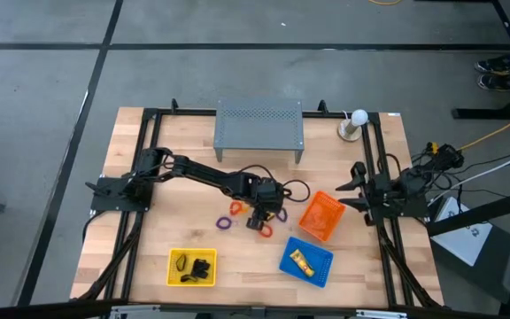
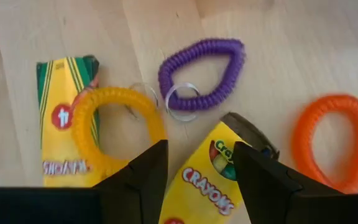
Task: Pick & Place Office Desk Supplies
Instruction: Put the crayon into the blue basket
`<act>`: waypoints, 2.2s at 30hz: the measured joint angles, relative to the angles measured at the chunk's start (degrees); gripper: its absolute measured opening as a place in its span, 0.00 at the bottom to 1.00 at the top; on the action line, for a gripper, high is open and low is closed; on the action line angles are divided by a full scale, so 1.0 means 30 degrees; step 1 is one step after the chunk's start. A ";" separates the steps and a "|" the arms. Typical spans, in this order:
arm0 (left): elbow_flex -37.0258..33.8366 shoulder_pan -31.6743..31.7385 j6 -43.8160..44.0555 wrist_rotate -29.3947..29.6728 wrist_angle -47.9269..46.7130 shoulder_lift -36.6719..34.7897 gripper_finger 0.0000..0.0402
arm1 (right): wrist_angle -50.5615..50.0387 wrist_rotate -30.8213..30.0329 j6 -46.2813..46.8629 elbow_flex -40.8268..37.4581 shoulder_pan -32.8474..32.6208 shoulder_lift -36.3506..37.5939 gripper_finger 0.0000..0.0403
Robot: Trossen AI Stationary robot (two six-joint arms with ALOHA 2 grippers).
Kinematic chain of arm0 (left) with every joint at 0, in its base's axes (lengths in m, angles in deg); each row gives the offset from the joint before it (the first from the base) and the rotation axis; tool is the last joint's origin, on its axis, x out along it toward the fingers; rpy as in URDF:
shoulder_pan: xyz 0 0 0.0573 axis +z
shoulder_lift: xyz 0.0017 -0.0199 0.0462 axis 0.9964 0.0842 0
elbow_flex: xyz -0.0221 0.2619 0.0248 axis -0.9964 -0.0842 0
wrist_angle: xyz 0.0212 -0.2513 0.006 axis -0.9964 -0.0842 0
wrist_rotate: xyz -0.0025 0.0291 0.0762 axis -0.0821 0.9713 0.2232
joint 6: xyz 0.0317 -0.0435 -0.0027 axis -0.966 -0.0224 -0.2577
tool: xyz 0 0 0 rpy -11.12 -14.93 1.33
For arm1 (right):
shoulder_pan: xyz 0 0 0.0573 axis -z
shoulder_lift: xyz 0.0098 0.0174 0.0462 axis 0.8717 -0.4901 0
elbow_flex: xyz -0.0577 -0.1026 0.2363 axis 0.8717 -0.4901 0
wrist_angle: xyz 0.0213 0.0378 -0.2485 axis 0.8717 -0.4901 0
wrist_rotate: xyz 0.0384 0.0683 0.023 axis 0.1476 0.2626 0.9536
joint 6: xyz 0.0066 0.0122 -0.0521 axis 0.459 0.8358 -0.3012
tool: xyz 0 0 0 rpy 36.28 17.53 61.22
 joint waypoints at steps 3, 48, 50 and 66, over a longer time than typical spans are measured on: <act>0.0035 -0.0047 -0.0174 0.0015 -0.0426 -0.0712 0.44 | 0.0129 0.0008 -0.0005 -0.0007 -0.0007 0.0000 0.41; 0.0013 -0.0410 -0.6387 0.4030 -0.3177 -0.0133 0.05 | 0.1407 0.1736 -0.0556 -0.0007 -0.0007 -0.0005 0.41; -0.0025 -0.0447 -0.5948 0.3678 -0.3679 -0.0495 0.05 | 0.1407 0.1739 -0.0486 -0.0007 -0.0006 -0.0005 0.41; 0.0012 -0.3508 -0.1920 0.1127 -0.0161 -0.2353 0.05 | 0.1407 0.1787 -0.0276 -0.0007 -0.0007 -0.0007 0.41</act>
